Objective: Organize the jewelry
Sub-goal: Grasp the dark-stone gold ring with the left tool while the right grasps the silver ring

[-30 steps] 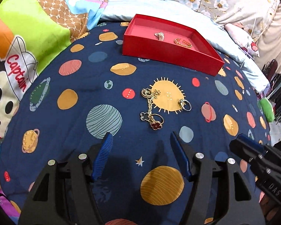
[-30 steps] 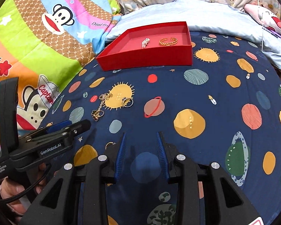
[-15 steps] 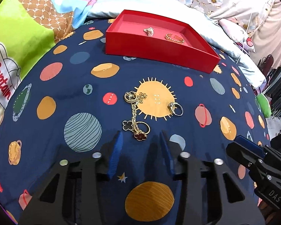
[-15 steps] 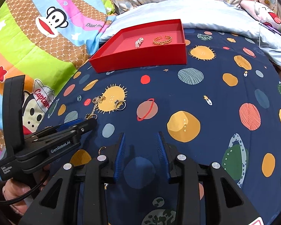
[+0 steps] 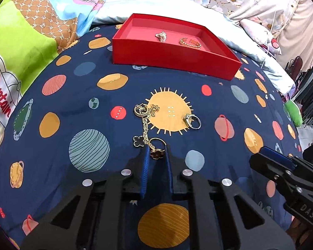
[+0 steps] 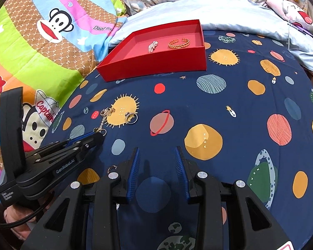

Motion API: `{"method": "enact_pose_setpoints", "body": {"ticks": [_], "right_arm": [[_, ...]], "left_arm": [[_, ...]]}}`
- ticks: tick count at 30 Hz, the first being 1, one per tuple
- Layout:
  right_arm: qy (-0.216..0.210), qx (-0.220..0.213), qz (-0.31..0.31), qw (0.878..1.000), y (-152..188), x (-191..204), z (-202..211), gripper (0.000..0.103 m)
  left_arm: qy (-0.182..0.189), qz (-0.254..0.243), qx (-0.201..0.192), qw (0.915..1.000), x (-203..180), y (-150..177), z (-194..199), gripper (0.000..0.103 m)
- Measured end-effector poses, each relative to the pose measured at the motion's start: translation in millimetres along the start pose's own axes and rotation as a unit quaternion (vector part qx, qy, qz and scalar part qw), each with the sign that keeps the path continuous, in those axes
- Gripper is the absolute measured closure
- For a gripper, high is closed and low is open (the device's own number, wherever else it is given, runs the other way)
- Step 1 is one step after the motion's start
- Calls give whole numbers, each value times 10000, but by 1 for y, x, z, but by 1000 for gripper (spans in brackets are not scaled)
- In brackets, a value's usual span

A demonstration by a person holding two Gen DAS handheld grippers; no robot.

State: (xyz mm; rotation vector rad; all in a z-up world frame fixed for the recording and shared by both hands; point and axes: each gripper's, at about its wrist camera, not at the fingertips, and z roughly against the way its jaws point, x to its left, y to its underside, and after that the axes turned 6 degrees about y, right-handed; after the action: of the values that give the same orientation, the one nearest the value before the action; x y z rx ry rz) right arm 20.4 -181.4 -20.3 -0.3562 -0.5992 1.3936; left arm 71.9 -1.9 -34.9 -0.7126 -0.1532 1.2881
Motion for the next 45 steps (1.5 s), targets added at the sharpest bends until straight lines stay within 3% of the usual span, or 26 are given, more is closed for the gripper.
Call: {"method": "enact_pose_setpoints", "body": {"ticks": [11,23,28,43,45], "right_arm": [[-191,34,314,9993,-21,26,-21,69],[-546,308,524,9967,-35,57,-55,69],[-413,330,510,9973,-35,53,-65,74],[117,-42,1090,9940,-49,69,-79,74],[217,-88,1175,9928,-48,70,-79,78]], "left_arm": [[-40,226,-243,9994,17,-2,37,89],[-74,455,-279,9985,33,1,45,89],[-53,484,-257,9985,36,1,44,89],[-39,592,-175,9981,43,0,35,89],[-33,603,-167,9980,43,0,35,89]]}}
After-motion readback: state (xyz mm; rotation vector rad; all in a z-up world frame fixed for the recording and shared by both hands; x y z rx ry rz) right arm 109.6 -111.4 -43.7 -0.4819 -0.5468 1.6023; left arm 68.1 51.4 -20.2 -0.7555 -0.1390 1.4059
